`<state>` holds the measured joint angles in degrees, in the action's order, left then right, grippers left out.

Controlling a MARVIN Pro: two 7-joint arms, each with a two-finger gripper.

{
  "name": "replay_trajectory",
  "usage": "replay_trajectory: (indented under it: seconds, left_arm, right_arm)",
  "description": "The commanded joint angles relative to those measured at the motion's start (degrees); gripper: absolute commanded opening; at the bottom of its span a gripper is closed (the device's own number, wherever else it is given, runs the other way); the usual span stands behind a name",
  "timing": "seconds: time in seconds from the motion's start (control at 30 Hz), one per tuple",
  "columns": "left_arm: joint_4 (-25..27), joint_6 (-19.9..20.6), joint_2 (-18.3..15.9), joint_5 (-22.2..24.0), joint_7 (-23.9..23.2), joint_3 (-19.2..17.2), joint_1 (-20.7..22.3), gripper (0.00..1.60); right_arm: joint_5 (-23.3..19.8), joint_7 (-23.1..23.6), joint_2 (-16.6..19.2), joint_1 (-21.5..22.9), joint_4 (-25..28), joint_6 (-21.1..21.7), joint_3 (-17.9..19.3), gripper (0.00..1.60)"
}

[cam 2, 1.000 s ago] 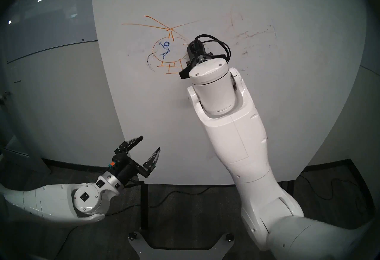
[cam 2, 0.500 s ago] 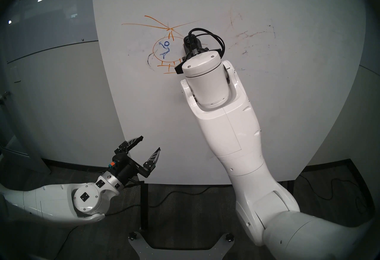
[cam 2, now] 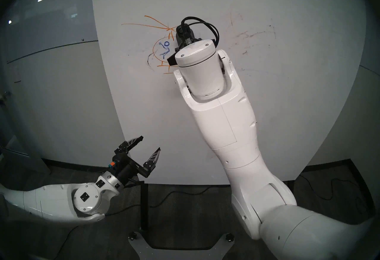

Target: Erase all marks on the whiteboard with the eraser

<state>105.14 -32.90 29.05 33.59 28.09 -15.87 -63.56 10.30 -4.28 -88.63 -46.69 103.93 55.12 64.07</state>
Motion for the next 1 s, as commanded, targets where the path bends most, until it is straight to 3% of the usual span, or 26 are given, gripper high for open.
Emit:
replay_trajectory:
  seconds: [0.0,0.23,0.97]
  left_arm:
    - [0.4,-0.5,-0.2,0.0,0.0,-0.5,0.4,1.6]
    - [0.4,-0.5,-0.2,0.0,0.0,-0.5,0.4,1.6]
    - [0.4,-0.5,-0.2,0.0,0.0,-0.5,0.4,1.6]
  right_arm:
    - [0.2,0.1,1.5,0.8,1.0,-2.0,1.4,0.0]
    - [0.1,0.7,3.3,-1.3,1.7,-2.9,2.5,0.0]
    - [0.0,1.2,4.1,-1.5,1.3,-4.5,3.7,0.0]
